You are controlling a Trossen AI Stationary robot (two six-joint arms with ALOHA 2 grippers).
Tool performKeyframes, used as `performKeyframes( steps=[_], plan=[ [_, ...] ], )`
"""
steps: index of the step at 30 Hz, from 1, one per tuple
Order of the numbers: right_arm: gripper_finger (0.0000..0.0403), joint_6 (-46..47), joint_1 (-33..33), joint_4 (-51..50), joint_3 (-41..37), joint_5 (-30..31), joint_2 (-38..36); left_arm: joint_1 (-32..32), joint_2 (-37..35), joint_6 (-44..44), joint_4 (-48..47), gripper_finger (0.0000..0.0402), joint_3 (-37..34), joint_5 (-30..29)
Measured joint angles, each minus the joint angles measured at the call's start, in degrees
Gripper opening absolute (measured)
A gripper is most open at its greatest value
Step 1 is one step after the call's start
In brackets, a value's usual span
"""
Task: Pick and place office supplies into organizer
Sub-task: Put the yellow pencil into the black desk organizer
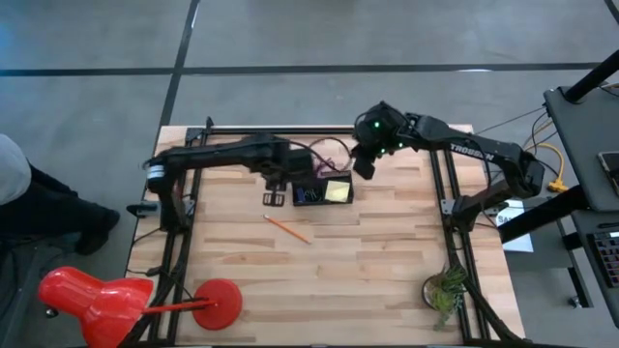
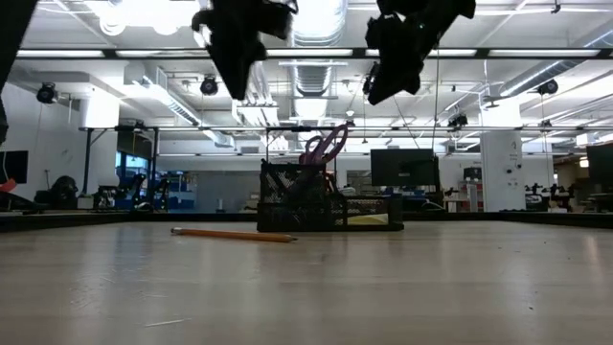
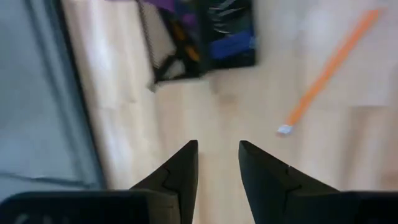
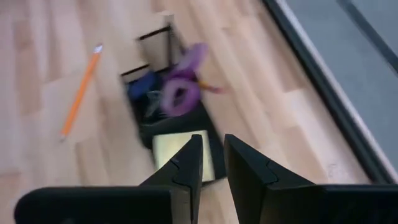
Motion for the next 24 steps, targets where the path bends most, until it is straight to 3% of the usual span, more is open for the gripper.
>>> performKeyframes(
  steps=[5, 11, 19, 24],
  plan=[
    [0.0059, 1.7, 5.8, 0.9, -2.0, 0.3, 0.4, 0.0, -9.2, -6.0, 6.6, 0.009, -9.7, 9.3],
    [0.0059, 6.5, 15.8, 9.3, -8.4, 1.3, 0.4, -1.3, -21.6, -9.2, 22.2, 0.0069, -29.2, 15.5],
    [0.0059, 21.8, 27.9, 34.7, -18.1, 12.5, 1.4, -4.0, -35.5, -19.2, 42.1, 0.0027, -54.3, 17.4],
    [0.0059, 35.1, 30.4, 39.0, -18.4, 13.5, 7.6, -4.6, -40.6, -24.1, 52.3, 0.0002, -66.2, 17.9]
  ],
)
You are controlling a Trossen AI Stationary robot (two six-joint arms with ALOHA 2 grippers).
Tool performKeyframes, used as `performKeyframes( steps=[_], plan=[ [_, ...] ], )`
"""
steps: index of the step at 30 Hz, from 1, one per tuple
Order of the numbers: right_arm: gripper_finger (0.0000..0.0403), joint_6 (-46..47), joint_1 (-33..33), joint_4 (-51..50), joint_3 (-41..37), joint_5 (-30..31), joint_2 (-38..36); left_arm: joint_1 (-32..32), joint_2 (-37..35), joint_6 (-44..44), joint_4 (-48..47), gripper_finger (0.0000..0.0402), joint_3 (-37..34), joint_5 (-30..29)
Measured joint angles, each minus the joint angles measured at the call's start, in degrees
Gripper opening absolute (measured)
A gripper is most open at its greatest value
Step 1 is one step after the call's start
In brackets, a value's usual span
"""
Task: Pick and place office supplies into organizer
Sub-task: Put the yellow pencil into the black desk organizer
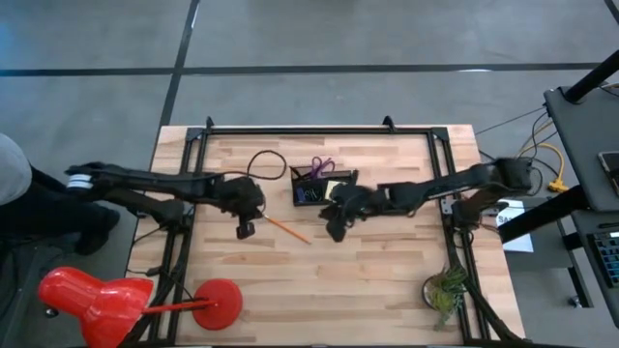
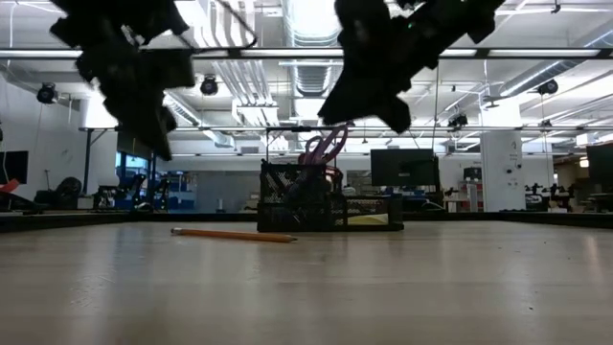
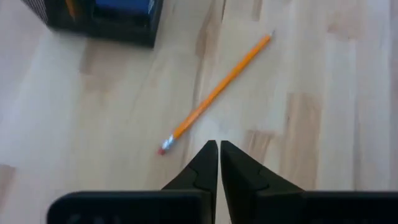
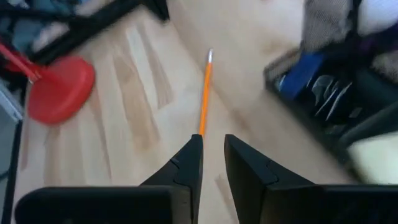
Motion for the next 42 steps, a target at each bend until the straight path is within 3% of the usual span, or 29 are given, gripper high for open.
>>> performKeyframes(
  steps=[3, 8, 16, 26, 42],
  plan=[
    [0.0059, 1.8, 1.8, -0.3, 2.8, -1.1, 5.2, -0.1, -0.6, 0.9, 3.7, 0.0003, -4.5, -1.4],
    [0.0059, -0.9, 3.6, -1.2, 10.2, -0.2, 14.1, -0.2, 1.2, 11.9, 5.7, 0.0003, -7.9, -2.8],
    [0.0059, 1.4, 4.3, -15.0, 20.4, 1.8, 25.6, -0.2, 8.6, 15.8, 9.6, 0.0004, -7.8, -3.0],
    [0.0059, 2.7, 5.4, -15.5, 20.3, 4.4, 26.7, -0.1, 9.8, 15.9, 10.4, 0.0004, -7.6, -3.1],
    [0.0059, 1.9, 5.9, -13.2, 19.6, 3.4, 28.6, 0.0, 10.4, 15.6, 13.6, 0.0004, -7.6, -4.7]
  ],
)
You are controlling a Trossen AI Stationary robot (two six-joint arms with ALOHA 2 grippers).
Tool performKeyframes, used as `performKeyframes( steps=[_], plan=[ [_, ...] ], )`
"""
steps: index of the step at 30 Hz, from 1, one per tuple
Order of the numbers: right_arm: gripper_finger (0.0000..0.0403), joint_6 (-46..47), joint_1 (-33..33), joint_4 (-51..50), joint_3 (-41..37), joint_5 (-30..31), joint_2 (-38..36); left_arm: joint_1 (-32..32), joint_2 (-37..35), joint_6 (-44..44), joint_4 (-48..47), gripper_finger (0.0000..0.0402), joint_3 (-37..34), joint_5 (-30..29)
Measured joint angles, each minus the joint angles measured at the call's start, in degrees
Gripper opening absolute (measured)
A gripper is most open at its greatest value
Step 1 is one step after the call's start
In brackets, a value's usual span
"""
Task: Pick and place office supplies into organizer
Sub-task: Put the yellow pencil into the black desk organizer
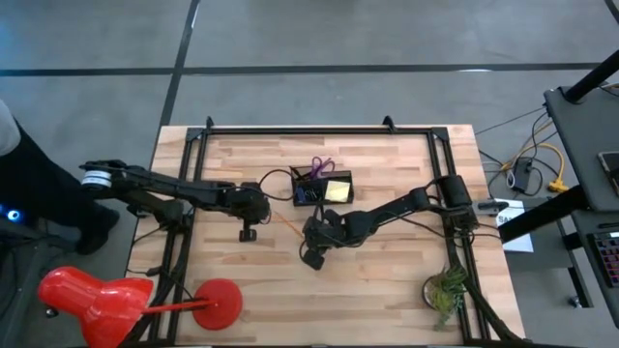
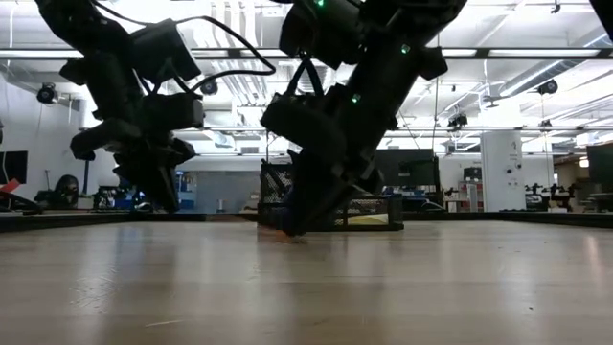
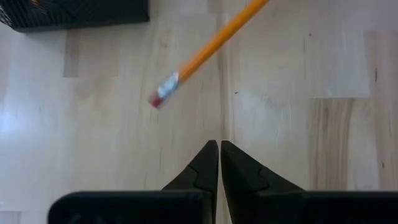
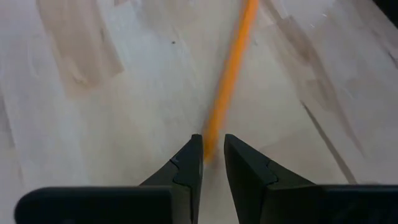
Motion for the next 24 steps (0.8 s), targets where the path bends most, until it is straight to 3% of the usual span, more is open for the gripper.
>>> performKeyframes(
  steps=[17, 24],
  plan=[
    [0.0057, -0.1, 0.1, 0.2, -0.1, 0.1, 1.6, 0.0, 0.0, 0.3, 0.3, 0.0004, 2.0, -0.5],
    [0.0021, -0.6, 0.1, 0.2, -0.7, 1.0, 1.6, 0.2, 0.0, 0.5, 0.6, 0.0004, 2.0, -1.6]
  ],
)
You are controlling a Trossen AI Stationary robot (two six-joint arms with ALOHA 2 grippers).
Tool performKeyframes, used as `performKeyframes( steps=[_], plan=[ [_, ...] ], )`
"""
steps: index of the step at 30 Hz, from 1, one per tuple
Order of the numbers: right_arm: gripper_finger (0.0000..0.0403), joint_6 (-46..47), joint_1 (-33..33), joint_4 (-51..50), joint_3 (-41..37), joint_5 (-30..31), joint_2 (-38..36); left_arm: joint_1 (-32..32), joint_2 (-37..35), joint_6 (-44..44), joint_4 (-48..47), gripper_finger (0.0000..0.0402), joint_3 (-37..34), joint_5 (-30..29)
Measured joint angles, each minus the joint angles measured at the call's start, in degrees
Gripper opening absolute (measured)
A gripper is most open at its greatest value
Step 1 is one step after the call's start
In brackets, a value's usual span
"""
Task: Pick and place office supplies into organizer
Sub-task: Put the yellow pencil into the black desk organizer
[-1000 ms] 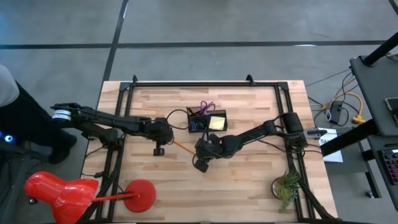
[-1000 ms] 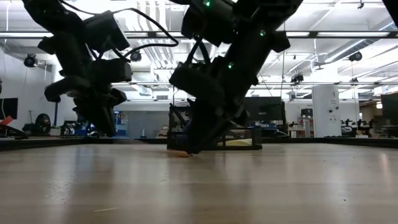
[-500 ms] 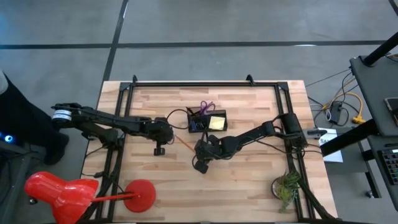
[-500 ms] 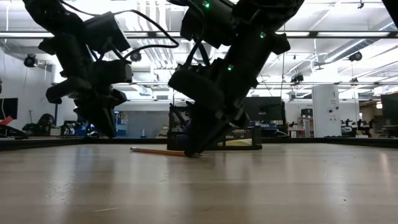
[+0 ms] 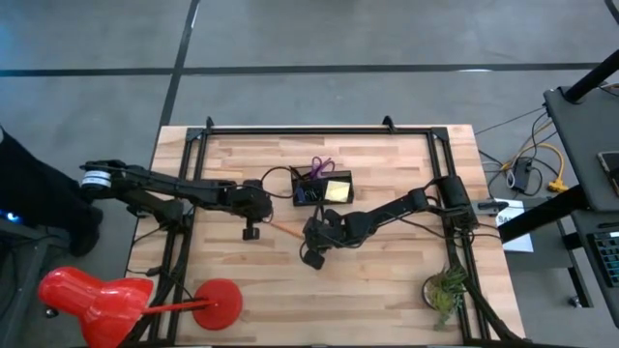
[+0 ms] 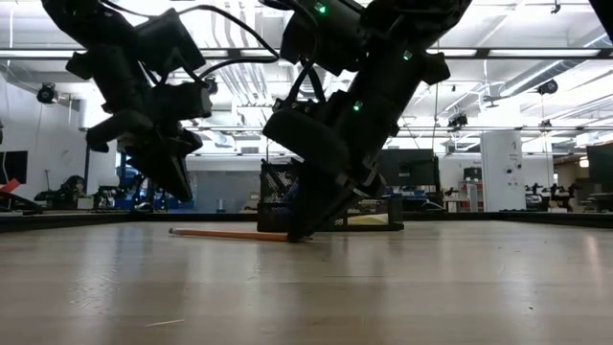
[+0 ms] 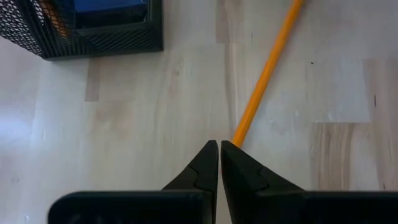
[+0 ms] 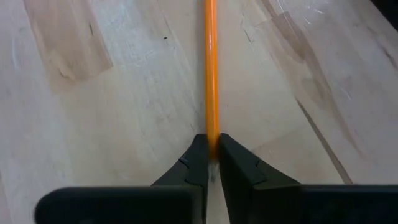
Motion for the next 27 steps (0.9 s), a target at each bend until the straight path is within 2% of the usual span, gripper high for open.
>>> performKeyframes(
  steps=[11, 16, 27],
  plan=[
    [0.0014, -0.2, 0.0, 0.2, -0.5, 0.3, 0.1, 0.6, 0.0, -0.1, -2.9, 0.0004, -0.1, 0.2],
    [0.0014, 0.0, 0.0, 2.1, -2.0, 0.1, 0.0, 0.6, 0.0, 0.2, -4.1, 0.0004, -0.2, 4.1],
    [0.0013, 0.4, -0.5, 2.9, -2.5, -0.2, 0.0, 0.6, 2.7, 7.0, -2.2, 0.0004, -0.4, 5.1]
  ],
)
